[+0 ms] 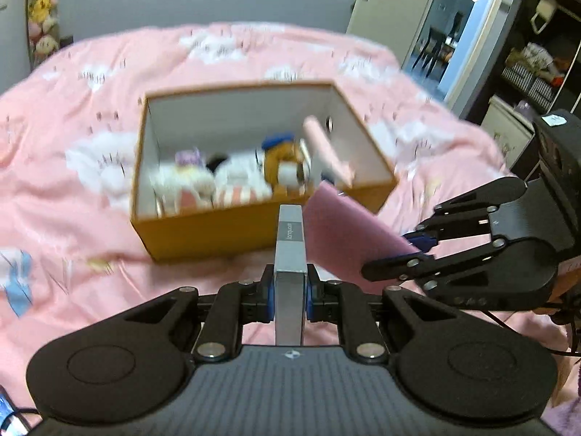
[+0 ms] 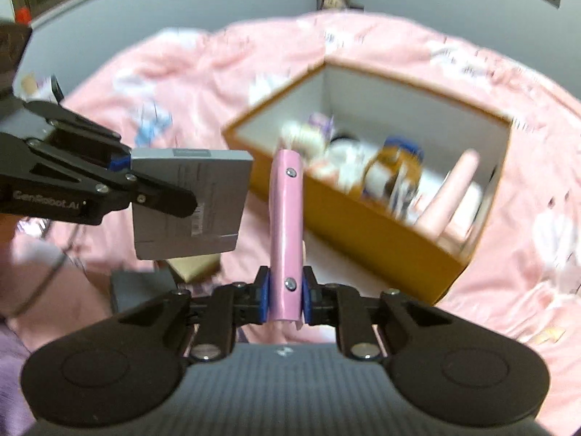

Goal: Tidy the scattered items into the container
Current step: 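Lift the grey box and pink card wallet and carry them toward the orange box, then lower the pink card wallet into the box with right tool while left tool holds the grey box above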

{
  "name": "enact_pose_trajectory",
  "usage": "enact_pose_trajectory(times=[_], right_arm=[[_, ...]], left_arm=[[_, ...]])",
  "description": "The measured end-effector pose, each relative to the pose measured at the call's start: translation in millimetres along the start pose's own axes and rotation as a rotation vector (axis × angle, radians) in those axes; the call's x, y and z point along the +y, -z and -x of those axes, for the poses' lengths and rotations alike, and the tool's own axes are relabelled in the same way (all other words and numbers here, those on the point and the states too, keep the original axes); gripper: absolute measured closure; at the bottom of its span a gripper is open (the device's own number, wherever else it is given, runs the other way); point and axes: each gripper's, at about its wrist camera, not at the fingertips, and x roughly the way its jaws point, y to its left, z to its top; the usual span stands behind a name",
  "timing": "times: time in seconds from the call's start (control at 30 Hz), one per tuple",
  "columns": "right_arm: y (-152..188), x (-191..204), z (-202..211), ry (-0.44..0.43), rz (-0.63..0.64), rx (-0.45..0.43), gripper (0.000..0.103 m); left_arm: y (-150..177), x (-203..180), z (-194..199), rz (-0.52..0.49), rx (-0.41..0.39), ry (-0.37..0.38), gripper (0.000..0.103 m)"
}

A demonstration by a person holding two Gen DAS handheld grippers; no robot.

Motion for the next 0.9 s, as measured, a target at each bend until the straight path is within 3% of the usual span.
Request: enact_pose_trajectory(times=[0.2,0.37,0.63,0.9], right_arm=[[-45.4,-8.8,41.5,0.016,0.015,-0.139,0.084],[-85.5,-15.4,32.1,0.110,0.116,-0.188,0.084],[-125.6,-26.2,-43.8,0.241,0.457,-0.089,0.084],[-112.4,-41.0,-115.9,0.400,0.850,0.057,0.084]], left_arm=[[-43.0,12.3,19.0,-0.057,-0.081,-0.048,0.086],[-83.3,11.2,9.8,-0.221,-0.116,-0.138,0.086],[-112.2,-5.5,-50.2,-0.582,-0.052,-0.266,0.086],[-103.8,11.0,-126.2,-0.825,0.037,-0.377,0.086]])
